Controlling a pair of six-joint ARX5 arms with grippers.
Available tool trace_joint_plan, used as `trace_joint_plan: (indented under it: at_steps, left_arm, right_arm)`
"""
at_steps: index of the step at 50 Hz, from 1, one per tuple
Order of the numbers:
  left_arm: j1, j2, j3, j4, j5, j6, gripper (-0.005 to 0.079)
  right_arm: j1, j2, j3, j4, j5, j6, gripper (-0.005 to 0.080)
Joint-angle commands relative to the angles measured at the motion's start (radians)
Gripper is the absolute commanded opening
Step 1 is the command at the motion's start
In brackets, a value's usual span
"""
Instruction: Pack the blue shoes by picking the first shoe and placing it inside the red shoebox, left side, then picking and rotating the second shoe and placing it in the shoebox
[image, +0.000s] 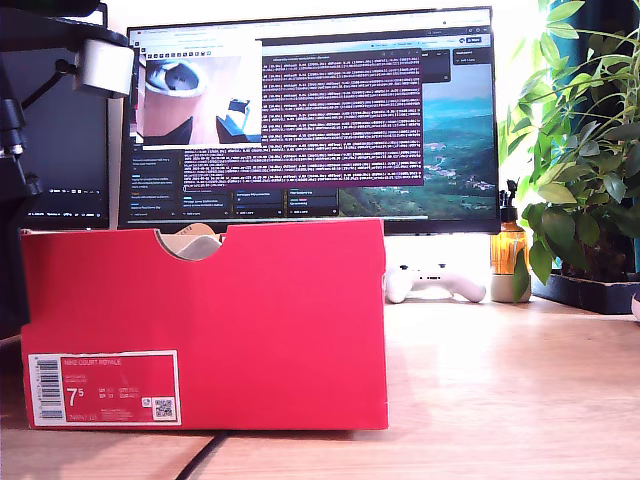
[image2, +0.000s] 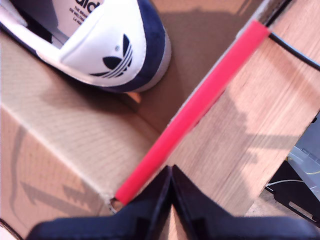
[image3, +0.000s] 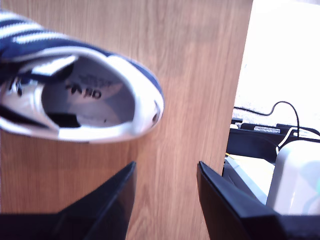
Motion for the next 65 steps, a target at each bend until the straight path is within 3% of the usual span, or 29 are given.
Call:
trace_joint_plan:
  at_steps: [1, 16, 43, 65]
  left_arm:
    - [-0.002, 0.016, -0.007, 0.006, 0.000, 0.001, -0.0019]
    - [-0.002, 0.016, -0.006, 0.006, 0.000, 0.001, -0.0019]
    - [-0.002, 0.016, -0.006, 0.006, 0.000, 0.002, -0.0019]
    - [-0.002, 0.016, -0.006, 0.006, 0.000, 0.001, -0.0019]
  right_arm:
    - [-0.013, -0.004, -0.018, 0.001, 0.017, -0.010, 0.0355]
    - [-0.047, 0.009, -0.018, 0.076, 0.031, -0.044, 0.0355]
    - [-0.072, 0.153, -0.023, 0.077, 0.021, -0.076, 0.0349]
    - [-0.105, 0.155, -0.166, 0.208, -0.056, -0.075, 0.0319]
